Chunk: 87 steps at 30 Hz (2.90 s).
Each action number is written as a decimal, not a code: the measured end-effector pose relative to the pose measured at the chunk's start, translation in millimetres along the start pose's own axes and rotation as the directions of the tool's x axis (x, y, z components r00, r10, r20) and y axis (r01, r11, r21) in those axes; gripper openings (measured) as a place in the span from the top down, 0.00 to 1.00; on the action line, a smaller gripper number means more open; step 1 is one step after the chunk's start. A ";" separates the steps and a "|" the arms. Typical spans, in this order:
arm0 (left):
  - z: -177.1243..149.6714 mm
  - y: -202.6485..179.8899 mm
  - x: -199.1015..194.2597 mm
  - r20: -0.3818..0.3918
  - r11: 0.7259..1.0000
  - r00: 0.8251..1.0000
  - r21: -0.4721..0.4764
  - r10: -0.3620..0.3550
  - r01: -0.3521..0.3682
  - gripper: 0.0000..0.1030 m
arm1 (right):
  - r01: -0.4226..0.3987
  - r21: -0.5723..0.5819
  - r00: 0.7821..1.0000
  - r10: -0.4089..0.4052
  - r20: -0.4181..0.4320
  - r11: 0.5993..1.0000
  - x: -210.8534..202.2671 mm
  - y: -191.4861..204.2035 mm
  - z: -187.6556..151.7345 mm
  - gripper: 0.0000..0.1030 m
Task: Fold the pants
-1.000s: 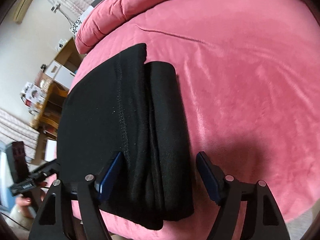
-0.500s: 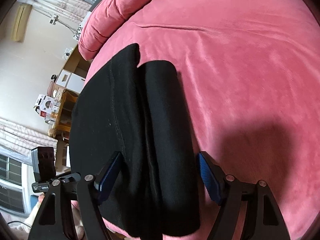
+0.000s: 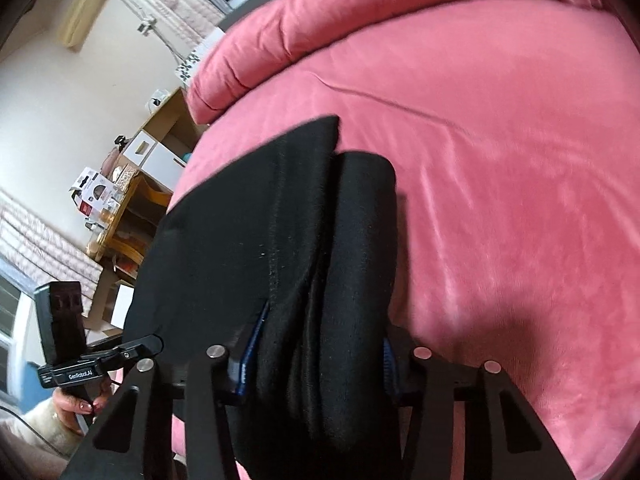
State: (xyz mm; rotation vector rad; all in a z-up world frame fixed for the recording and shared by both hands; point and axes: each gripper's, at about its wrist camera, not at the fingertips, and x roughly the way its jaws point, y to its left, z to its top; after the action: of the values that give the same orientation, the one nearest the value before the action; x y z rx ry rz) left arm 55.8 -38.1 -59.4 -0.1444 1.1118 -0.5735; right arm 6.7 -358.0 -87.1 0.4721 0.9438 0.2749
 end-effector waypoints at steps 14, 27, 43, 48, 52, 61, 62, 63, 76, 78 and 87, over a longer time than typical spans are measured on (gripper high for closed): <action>103.2 50.3 -17.3 0.168 0.984 0.974 0.066 0.154 -0.167 0.49 | -0.059 -0.119 0.990 0.074 0.120 0.991 56.7 59.5 94.4 0.55; 172.2 113.8 37.0 0.152 0.978 0.969 0.045 0.194 -0.203 0.48 | -0.038 -0.093 0.991 0.049 0.125 0.995 131.0 50.8 153.2 0.54; 126.6 117.2 35.3 0.172 0.969 0.955 -0.096 0.243 -0.230 0.27 | 0.149 -0.144 0.981 -0.129 0.143 0.978 119.0 58.4 124.2 0.29; 104.6 109.1 37.8 0.185 0.964 0.946 -0.041 0.267 -0.265 0.24 | 0.236 -0.176 0.961 -0.203 0.186 0.956 103.4 54.3 102.2 0.21; 96.0 106.6 36.0 0.193 0.959 0.941 -0.005 0.279 -0.283 0.24 | 0.309 -0.185 0.937 -0.266 0.225 0.933 100.0 61.5 96.8 0.21; 67.6 94.5 19.4 0.137 0.934 0.925 -0.071 0.356 -0.349 0.26 | 0.238 -0.011 0.959 -0.233 0.164 0.971 77.6 61.5 82.0 0.20; 59.7 90.3 19.5 0.132 0.926 0.917 -0.065 0.377 -0.372 0.26 | 0.238 -0.018 0.960 -0.232 0.155 0.971 76.3 63.7 77.1 0.19; 54.0 87.8 20.0 0.127 0.921 0.912 -0.061 0.389 -0.385 0.26 | 0.244 -0.031 0.961 -0.238 0.144 0.969 76.1 67.4 71.7 0.19; -28.8 54.2 9.9 0.059 0.856 0.854 -0.040 0.516 -0.515 0.26 | 0.295 -0.182 0.955 -0.296 0.019 0.938 80.2 113.4 -25.8 0.16; -36.7 48.0 -1.5 0.081 0.868 0.864 -0.048 0.497 -0.494 0.26 | 0.304 -0.207 0.952 -0.304 0.032 0.930 76.0 120.2 -30.8 0.14; -43.9 31.0 -43.4 0.144 0.893 0.883 -0.131 0.446 -0.430 0.26 | 0.310 -0.234 0.949 -0.283 0.139 0.922 32.5 160.0 -46.7 0.09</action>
State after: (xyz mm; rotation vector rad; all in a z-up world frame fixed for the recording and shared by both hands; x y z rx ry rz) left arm 14.9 17.5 -56.3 -0.0197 0.9632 -0.0974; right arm -17.2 -193.3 -53.1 0.1024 0.8520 0.0912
